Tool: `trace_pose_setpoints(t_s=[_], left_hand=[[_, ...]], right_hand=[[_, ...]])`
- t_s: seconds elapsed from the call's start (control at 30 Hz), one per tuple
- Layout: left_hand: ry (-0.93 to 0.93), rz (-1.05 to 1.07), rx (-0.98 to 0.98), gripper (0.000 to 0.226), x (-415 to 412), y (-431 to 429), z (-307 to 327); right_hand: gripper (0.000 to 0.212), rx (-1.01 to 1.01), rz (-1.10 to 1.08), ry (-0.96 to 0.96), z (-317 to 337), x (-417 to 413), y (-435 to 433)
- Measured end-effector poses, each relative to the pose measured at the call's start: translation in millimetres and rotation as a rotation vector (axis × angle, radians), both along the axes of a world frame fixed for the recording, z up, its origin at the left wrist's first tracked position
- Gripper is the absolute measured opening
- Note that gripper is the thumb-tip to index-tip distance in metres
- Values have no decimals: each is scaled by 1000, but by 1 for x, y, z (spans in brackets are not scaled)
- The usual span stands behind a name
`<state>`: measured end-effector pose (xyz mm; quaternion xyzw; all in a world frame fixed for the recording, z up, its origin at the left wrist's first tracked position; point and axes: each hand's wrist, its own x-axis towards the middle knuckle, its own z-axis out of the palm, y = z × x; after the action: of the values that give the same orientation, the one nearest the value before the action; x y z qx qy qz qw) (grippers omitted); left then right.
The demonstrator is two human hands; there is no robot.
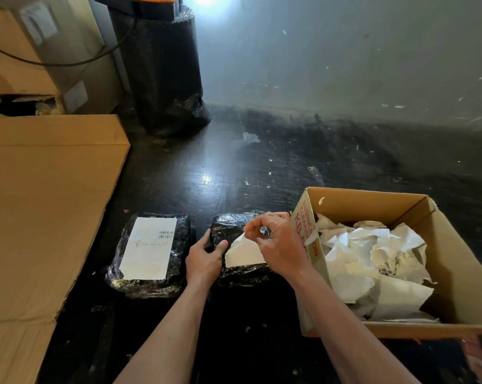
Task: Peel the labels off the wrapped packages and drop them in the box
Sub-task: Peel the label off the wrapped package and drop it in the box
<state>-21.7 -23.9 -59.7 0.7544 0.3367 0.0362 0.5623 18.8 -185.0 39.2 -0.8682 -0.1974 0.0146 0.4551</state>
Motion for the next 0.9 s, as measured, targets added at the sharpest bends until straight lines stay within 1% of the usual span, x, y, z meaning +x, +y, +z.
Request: trace_pose_setpoints(t_s=[0.07,0.17,0.37,0.5,0.6,0.67,0.73,0.9], left_hand=[[-1,8,-4,60,1,-1,2],[3,8,-1,57,2,-1,4],[39,10,3,62,5,2,3],[37,3,-1,59,5,2,5],[38,0,2,59,5,1,5],[39,-4,5,61,6,1,3],[38,-10,5,62,6,1,3],[14,-45,1,69,6,4,0]], right_hand=[[20,5,14,6,0,-1,-3],[21,0,28,7,2,-3,-5],[20,-2,34,-15,5,-7,-8],[18,-19,62,-25,10,-10,-8],[19,8,28,-20,9,-14,-11],[18,7,17,-46,12,-14,-14],[15,-49,35,-75,18,-13,-17],[10,-36,29,-41,25,-15,-22]])
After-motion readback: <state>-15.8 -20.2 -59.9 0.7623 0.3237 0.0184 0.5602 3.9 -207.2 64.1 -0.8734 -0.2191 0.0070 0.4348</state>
